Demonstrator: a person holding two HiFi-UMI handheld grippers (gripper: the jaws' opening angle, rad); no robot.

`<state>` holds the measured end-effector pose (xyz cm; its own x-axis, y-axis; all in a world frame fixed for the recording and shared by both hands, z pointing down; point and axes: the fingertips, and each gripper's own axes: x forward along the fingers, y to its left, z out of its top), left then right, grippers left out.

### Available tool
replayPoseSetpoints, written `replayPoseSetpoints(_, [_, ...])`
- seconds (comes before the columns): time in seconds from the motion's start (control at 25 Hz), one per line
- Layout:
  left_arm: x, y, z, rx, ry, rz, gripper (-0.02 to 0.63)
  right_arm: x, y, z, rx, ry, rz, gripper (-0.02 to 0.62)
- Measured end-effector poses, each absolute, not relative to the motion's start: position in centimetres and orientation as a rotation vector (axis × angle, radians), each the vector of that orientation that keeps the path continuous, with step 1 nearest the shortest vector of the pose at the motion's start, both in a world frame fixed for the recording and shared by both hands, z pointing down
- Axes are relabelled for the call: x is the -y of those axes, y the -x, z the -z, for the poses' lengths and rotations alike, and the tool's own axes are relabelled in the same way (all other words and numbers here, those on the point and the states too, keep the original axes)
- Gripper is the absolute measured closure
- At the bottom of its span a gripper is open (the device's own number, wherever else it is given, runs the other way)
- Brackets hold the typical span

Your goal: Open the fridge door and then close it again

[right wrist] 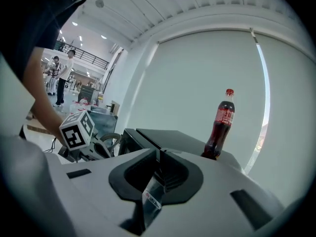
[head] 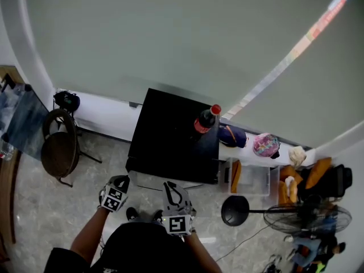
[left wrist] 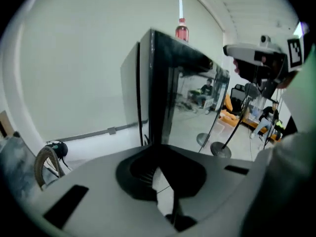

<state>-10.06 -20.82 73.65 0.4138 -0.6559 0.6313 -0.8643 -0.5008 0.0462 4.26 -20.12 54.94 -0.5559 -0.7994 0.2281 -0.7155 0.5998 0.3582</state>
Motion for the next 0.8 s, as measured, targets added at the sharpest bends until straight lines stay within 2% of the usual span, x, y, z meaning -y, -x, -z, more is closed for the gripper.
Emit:
replayPoseSetpoints(0.08, [19.6, 9.3, -70.2, 1.327, -2.352, -0.667, 0.598, 18.6, -5.8, -54.0, 2.486, -1.231, 0.300, 0.580])
replayPoseSetpoints(0.4, [15.0, 6.3, -54.4, 1.484, -2.511, -0.171, 0.600, 13.6, -12.7, -48.9, 2.537, -1.487, 0.167, 0.583])
replayPoseSetpoints(0.6, [13.2, 5.8, -48.7, 1.585, -2.554, -0.037, 0.600, 12.0, -16.1, -46.4, 2.514, -1.631, 0.163, 0.583])
replayPoseSetpoints(0.8, [13.3, 5.9, -47.0, 1.674, -2.550, -0.026, 0.600, 12.2, -18.4, -45.3, 2.534, -1.761, 0.140, 0.584])
